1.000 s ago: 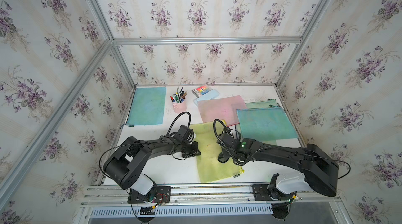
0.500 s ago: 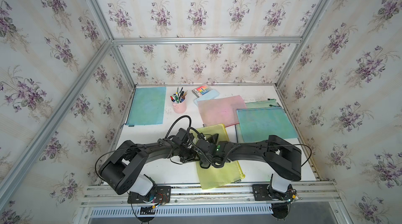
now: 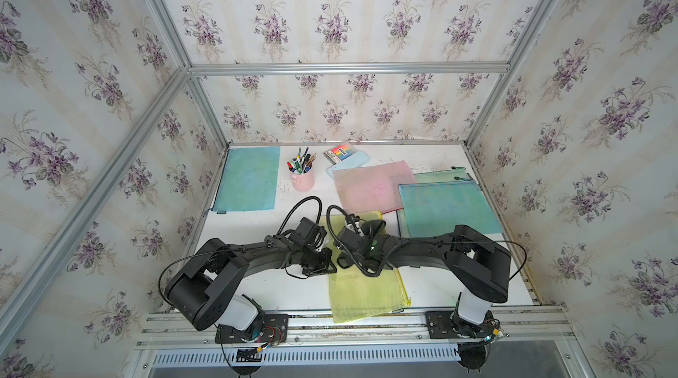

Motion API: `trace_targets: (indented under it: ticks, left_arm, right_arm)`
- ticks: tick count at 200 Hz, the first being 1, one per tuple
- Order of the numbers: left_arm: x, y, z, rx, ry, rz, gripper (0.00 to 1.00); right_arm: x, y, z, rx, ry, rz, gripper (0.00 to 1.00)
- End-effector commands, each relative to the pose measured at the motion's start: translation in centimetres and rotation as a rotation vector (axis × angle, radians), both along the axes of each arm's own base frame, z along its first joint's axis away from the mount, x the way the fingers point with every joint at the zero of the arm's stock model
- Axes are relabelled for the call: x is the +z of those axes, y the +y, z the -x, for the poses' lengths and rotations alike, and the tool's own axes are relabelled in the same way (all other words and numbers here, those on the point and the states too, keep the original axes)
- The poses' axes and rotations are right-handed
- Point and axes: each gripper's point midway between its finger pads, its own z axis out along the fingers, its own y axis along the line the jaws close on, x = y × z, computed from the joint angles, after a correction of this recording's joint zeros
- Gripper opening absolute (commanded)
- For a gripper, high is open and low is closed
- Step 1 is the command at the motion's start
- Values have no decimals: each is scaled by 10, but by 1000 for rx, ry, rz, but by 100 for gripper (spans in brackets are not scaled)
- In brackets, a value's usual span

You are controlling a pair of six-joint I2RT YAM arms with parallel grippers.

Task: Wipe the document bag
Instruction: Wipe the dirt from the document bag.

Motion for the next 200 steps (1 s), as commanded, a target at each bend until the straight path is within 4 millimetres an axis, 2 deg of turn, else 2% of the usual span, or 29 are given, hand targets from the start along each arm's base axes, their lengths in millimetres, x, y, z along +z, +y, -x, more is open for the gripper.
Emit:
trace_targets:
  ticks: [1,11,19,34,50,69,77,88,103,116,130,141,150,161,182,188,200]
  left_arm:
    - [-5,3,-1,11,11,-29,0]
    - [-5,3,-1,15,11,-29,0]
    - [-4,3,-2,16,6,-27,0]
    - [-3,4,-2,19,2,-32,0]
    - [-2,3,-3,16,-2,-32,0]
    - [-1,2,-4,10,0,-33,0]
    - [-1,2,-4,7,-1,-33,0]
    - [-1,1,-5,4,3,-35,0]
    - [-2,0,-6,-1,3,-35,0]
    - [-2,-1,-8,0,6,-35,0]
    - [-3,-3,-9,-1,7,-33,0]
    - [-2,-3,-10,1,9,-31,0]
    - [-2,-4,-11,2,7,-31,0]
    - [-1,-4,-12,6,3,-28,0]
    - [2,-3,-14,13,-10,-30,0]
    - [3,-3,-14,14,-13,-31,0]
    - [4,-3,-14,11,-17,-31,0]
  right_arm:
    - [-9,10,37,149,83,80,12]
    - [-16,7,40,149,94,91,12]
    - [-22,-6,36,116,88,121,12]
    - [-36,-51,22,-13,102,195,11]
    - [-46,-99,9,-155,122,197,11]
    - [-46,-137,0,-255,106,234,11]
    - [-41,-139,-2,-256,92,247,11]
    - [-31,-128,-2,-226,82,213,11]
    - [-8,-89,5,-115,41,113,13]
    - [8,-50,19,-10,37,26,14]
    - [9,-19,34,76,62,-16,14]
    - [0,-12,36,96,64,6,14]
    - [-9,-15,34,82,68,36,14]
    - [-19,-29,27,37,75,84,14]
    - [-30,-77,9,-107,97,120,13]
    - [-29,-96,2,-169,100,115,13]
    - [-23,-119,-6,-241,101,96,13]
